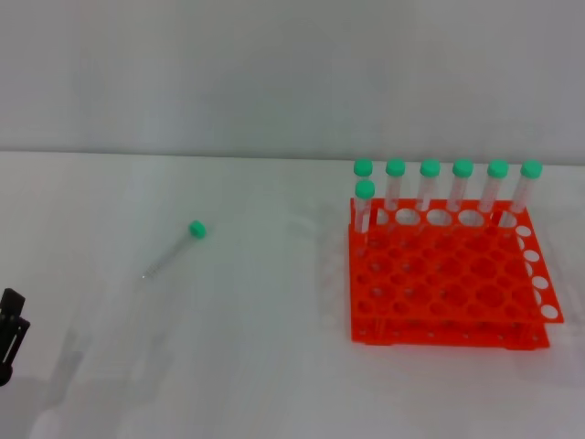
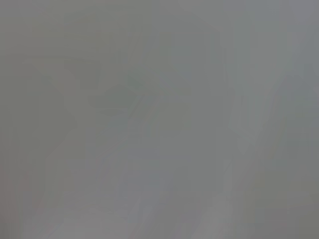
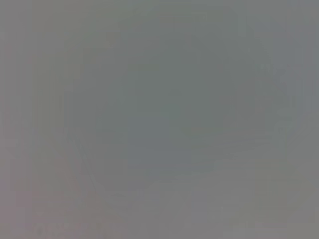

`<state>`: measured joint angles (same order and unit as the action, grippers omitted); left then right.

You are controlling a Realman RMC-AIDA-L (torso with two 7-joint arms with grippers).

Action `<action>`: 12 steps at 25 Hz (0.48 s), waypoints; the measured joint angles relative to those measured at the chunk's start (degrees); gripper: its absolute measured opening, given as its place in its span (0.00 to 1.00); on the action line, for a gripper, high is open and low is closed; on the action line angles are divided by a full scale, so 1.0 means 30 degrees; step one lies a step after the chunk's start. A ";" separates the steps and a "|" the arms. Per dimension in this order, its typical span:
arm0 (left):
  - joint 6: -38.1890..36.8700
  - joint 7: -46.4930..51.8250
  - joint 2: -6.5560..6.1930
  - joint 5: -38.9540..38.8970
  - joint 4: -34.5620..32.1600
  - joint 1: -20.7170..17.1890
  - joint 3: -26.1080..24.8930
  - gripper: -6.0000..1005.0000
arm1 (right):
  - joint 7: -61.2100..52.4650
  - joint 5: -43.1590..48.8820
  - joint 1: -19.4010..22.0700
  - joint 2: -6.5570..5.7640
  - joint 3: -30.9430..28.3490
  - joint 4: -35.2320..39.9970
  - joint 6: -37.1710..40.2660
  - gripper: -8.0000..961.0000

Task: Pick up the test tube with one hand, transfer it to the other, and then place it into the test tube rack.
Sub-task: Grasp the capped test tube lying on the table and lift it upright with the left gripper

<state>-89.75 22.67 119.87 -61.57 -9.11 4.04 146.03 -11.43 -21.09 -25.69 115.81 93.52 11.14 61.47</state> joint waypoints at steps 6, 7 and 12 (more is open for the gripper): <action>0.0189 0.0849 0.0005 -0.0109 -0.0040 -0.0066 -0.0052 0.84 | -0.0032 0.0013 0.0107 0.0122 0.0114 0.0009 0.0000 0.91; 0.0375 0.1497 0.0003 -0.0130 -0.0029 -0.0065 -0.0090 0.84 | -0.0203 0.0030 0.0119 0.0131 0.0181 0.0009 0.0000 0.91; 0.1509 0.3697 -0.0057 -0.0361 0.0144 -0.0060 -0.0161 0.84 | -0.1592 0.0055 0.0226 0.0117 0.0702 0.0010 -0.0001 0.91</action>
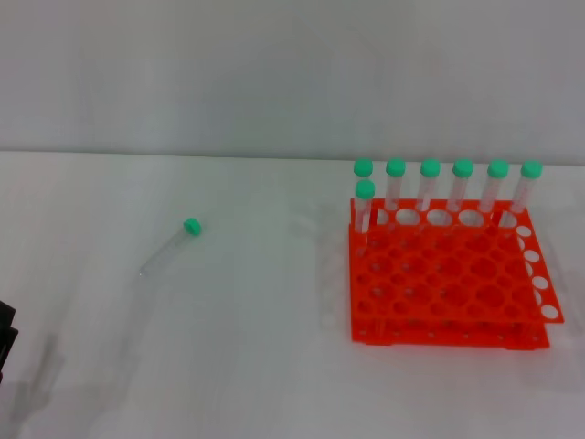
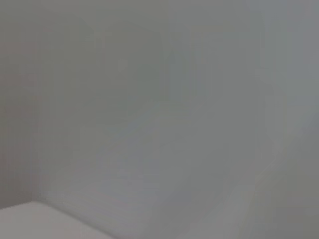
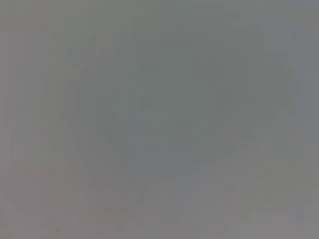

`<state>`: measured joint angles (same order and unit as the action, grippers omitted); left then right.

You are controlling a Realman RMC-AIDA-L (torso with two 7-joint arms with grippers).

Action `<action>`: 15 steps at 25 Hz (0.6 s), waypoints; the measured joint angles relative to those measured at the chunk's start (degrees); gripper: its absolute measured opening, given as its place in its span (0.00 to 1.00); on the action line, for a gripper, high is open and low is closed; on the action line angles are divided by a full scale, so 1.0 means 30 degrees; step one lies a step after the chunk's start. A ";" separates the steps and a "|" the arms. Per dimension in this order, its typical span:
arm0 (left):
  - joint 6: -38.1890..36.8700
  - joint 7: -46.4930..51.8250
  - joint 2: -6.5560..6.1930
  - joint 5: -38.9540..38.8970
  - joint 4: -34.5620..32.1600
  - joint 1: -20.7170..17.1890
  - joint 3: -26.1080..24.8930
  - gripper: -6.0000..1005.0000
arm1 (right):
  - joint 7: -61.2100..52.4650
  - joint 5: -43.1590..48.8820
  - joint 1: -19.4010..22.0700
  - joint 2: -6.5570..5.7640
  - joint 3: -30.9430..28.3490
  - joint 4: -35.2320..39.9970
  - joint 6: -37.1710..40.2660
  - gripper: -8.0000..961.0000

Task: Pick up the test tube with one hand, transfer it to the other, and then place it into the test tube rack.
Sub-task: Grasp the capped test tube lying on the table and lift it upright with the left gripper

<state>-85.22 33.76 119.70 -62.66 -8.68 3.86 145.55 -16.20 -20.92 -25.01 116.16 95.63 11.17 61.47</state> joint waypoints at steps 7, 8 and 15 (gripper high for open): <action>0.0359 0.1035 -0.0058 0.0067 -0.0109 0.0334 0.0124 0.84 | -0.0199 0.0006 0.0005 0.0009 0.0594 0.0055 -0.0004 0.91; -0.0167 0.3141 -0.0250 0.0386 0.0484 0.0846 0.0177 0.84 | -0.0200 0.0006 0.0001 0.0009 0.0652 0.0058 -0.0007 0.91; -0.4034 1.0599 -0.0821 0.2799 0.7409 0.3755 0.0240 0.84 | -0.0208 0.0009 -0.0141 0.0007 0.0952 0.0059 -0.0192 0.91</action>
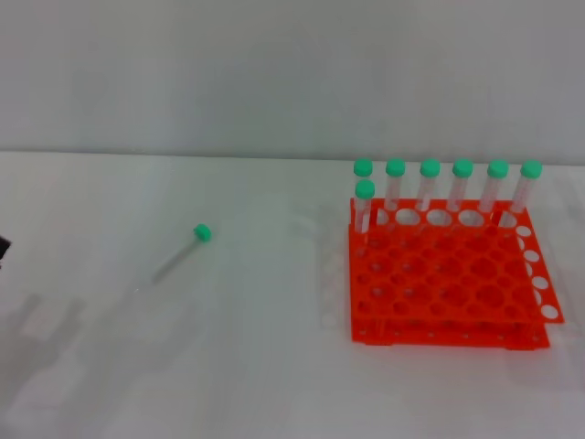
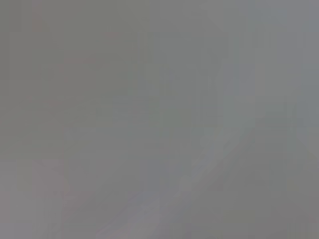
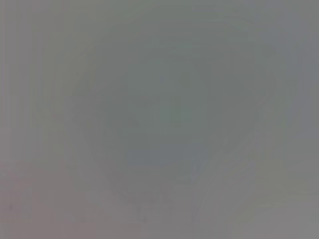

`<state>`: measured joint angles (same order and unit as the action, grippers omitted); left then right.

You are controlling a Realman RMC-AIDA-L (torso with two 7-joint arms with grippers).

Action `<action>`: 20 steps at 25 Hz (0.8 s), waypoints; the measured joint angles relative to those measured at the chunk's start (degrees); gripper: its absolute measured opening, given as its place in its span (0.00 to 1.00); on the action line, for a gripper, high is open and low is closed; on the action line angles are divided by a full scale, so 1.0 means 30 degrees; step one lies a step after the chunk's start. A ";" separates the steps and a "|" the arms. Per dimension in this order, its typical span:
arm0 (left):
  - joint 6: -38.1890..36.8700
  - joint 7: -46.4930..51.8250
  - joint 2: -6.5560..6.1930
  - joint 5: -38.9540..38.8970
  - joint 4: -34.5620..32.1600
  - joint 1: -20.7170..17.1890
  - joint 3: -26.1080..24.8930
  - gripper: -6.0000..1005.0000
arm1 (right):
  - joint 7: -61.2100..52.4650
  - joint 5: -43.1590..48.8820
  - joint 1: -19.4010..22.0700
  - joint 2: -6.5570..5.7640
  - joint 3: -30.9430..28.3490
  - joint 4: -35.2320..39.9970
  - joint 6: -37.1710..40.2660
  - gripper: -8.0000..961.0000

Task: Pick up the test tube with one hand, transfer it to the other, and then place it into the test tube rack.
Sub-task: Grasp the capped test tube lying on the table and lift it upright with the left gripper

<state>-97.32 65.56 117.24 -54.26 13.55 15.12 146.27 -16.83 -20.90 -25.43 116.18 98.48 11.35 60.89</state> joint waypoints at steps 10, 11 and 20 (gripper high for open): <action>-0.3235 0.7859 -0.1936 -0.0639 0.6872 0.2876 0.3043 0.84 | -0.0013 -0.0009 -0.0108 -0.0036 0.0014 0.0098 0.0153 0.91; -0.3174 0.9007 -0.2144 -0.0957 0.7923 0.3185 0.4061 0.84 | -0.0015 -0.0008 -0.0130 -0.0042 0.0014 0.0152 0.0154 0.91; -0.2388 1.1801 -0.3770 0.5568 1.3279 0.7482 0.5557 0.84 | 0.0143 -0.0009 -0.0418 -0.0038 0.0098 0.0069 0.0021 0.91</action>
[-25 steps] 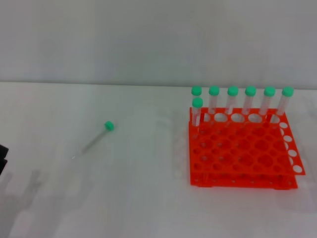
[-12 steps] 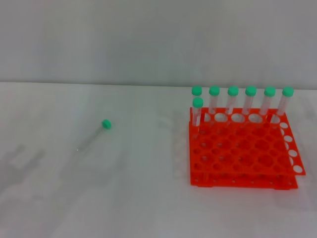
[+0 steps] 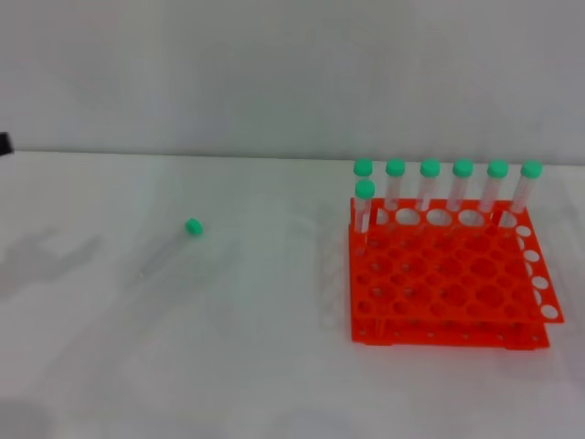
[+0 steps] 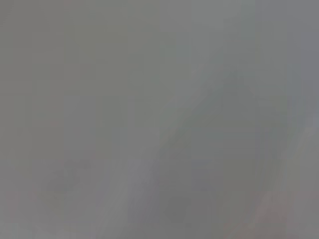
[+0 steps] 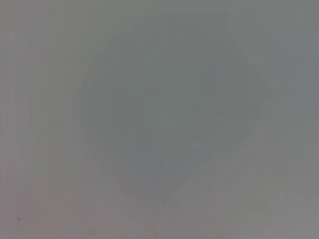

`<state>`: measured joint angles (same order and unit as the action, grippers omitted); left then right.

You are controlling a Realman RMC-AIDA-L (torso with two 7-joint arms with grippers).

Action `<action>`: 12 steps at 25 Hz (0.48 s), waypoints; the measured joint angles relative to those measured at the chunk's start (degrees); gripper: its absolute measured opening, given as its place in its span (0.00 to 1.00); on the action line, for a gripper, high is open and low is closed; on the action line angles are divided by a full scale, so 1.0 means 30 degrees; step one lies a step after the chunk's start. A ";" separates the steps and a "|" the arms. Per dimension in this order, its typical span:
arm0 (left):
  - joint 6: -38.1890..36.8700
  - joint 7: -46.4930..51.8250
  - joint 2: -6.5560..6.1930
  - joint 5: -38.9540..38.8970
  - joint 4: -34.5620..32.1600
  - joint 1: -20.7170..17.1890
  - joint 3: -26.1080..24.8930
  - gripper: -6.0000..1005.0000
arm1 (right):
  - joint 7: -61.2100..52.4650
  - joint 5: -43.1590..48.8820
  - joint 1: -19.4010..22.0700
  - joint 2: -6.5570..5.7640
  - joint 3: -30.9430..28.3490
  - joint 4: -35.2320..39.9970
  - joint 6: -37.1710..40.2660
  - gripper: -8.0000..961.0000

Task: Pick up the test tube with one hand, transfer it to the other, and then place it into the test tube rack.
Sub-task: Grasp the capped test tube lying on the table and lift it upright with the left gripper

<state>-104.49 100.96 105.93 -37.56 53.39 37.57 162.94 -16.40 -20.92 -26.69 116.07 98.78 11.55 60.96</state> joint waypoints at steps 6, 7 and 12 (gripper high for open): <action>0.1515 -0.1205 -0.0520 0.7391 0.1170 0.4086 0.0051 0.84 | 0.0039 0.0026 0.0053 -0.0009 0.0525 -0.0033 -0.0024 0.91; 0.1913 -0.1304 -0.0615 0.8298 0.1005 0.4575 0.0058 0.84 | 0.0045 0.0027 0.0070 -0.0007 0.0536 -0.0037 -0.0028 0.91; 0.3602 -0.1432 -0.0849 1.2310 -0.0768 0.6305 0.0066 0.84 | 0.0055 0.0032 0.0028 0.0030 0.0589 -0.0064 -0.0051 0.91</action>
<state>-93.68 96.66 103.38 -0.63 51.09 56.49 163.14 -16.24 -20.83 -26.60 116.16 100.55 11.36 60.80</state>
